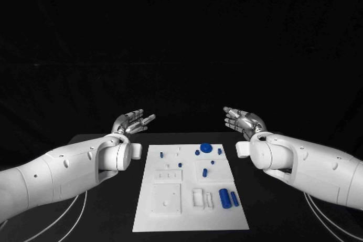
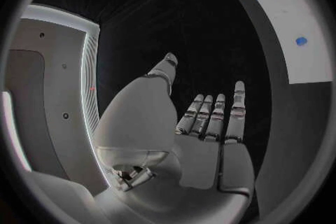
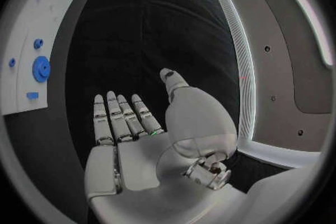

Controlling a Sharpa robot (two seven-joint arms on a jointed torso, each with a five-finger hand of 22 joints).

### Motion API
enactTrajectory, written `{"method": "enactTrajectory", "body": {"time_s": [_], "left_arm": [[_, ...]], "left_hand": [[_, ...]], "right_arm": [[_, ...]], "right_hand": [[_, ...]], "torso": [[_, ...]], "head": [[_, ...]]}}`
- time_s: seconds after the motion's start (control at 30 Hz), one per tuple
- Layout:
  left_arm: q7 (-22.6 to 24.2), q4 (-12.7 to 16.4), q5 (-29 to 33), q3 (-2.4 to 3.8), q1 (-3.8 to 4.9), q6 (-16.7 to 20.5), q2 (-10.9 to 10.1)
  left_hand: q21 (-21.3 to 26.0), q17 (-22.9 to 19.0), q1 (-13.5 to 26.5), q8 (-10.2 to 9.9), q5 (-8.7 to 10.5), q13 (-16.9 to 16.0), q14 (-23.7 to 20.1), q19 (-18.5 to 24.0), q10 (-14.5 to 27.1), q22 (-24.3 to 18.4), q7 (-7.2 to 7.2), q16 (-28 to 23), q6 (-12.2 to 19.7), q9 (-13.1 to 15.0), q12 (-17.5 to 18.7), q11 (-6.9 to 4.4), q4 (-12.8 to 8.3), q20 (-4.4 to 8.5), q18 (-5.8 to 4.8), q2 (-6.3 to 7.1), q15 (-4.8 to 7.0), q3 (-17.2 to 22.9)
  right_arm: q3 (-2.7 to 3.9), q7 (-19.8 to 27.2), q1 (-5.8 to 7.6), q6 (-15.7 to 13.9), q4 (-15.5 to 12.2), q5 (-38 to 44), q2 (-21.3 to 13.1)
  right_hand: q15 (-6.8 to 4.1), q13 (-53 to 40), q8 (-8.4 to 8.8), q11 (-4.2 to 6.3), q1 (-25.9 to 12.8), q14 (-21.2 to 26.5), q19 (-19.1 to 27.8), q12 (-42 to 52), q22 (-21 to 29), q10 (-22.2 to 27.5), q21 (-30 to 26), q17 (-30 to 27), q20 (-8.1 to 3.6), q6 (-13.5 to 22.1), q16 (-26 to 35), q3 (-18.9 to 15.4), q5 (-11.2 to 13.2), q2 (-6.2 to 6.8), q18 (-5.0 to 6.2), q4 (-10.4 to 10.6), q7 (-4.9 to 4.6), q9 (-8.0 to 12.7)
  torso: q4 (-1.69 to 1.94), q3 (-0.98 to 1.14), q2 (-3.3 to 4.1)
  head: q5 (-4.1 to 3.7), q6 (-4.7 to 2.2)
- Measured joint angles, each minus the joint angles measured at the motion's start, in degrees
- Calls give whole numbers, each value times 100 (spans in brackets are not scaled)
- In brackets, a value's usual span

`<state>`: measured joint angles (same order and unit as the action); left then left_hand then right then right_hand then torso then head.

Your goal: Assemble the parts on the task board

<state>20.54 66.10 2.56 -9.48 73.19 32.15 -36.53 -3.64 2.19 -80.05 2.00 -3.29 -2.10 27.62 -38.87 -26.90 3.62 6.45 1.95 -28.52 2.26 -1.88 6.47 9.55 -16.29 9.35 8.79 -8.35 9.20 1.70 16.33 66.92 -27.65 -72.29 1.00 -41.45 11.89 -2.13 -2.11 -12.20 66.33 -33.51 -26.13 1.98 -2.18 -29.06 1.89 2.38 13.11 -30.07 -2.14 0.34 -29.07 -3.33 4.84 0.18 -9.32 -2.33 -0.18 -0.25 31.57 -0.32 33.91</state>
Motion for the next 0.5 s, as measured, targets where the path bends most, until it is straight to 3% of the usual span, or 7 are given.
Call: {"method": "enactTrajectory", "body": {"time_s": [0.03,0.13,0.33,0.4,0.43,0.5], "left_arm": [[-58,-88,17,-33,47,-85,30],[-226,-322,70,-118,166,-340,110],[-416,-458,135,-155,237,-626,155],[-459,-456,151,-160,235,-689,146],[-467,-428,156,-159,234,-715,131],[-476,-370,165,-159,229,-760,72]], "left_hand": [[0,4,-86,0,-8,-2,30,-42,-29,6,0,0,-35,3,0,7,8,-15,48,7,-11,8],[0,4,-92,0,-8,-2,33,-56,-45,6,8,0,-44,3,0,10,-9,-18,47,10,-15,25],[-24,18,-72,-1,-8,-5,272,-204,-152,21,50,13,-110,3,0,46,-96,-18,47,-10,-4,34],[-85,36,-56,4,-8,-20,612,-414,-380,43,89,44,-244,12,-17,85,-211,-20,72,-119,-11,19],[-112,43,-41,29,-8,-30,781,-492,-568,51,111,44,-355,18,-33,113,-290,-18,137,-180,-19,6],[-184,63,10,59,-32,-59,1254,-623,-1109,66,166,94,-729,37,-52,170,-502,-8,136,-330,-27,-49]], "right_arm": [[11,-100,40,142,91,18,14],[33,-416,138,591,349,75,59],[52,-848,230,1201,597,159,107],[54,-942,238,1337,694,300,148],[54,-955,238,1347,836,535,211],[53,-972,236,1347,992,1065,270]], "right_hand": [[6,0,0,-1,54,-44,-11,0,-2,-40,0,5,-10,-28,-13,-6,0,4,0,-36,-6,0],[36,-8,0,-22,225,-211,-116,0,-8,-167,1,12,-12,-152,-13,-25,0,35,0,-168,-13,-8],[25,-28,-23,-9,518,-843,-546,23,-39,-605,34,45,-60,-523,-40,-32,91,101,0,-508,-59,-22],[-11,-45,-41,11,599,-1243,-849,24,-59,-871,68,65,-91,-733,-69,-14,139,124,1,-651,-89,-37],[-32,-50,-55,24,621,-1402,-1001,48,-69,-1012,71,72,-111,-829,-74,-4,161,111,1,-707,-86,-38],[-91,-65,-59,62,672,-1753,-1380,61,-90,-1377,124,94,-156,-1082,-74,36,211,139,1,-825,-69,-50]], "torso": [[0,0,0],[-1,-1,0],[-1,0,0],[-1,-1,1],[1,-2,5],[7,-9,24]], "head": [[0,-1],[0,-1],[0,-1],[0,-1],[9,-1],[31,-1]]}}
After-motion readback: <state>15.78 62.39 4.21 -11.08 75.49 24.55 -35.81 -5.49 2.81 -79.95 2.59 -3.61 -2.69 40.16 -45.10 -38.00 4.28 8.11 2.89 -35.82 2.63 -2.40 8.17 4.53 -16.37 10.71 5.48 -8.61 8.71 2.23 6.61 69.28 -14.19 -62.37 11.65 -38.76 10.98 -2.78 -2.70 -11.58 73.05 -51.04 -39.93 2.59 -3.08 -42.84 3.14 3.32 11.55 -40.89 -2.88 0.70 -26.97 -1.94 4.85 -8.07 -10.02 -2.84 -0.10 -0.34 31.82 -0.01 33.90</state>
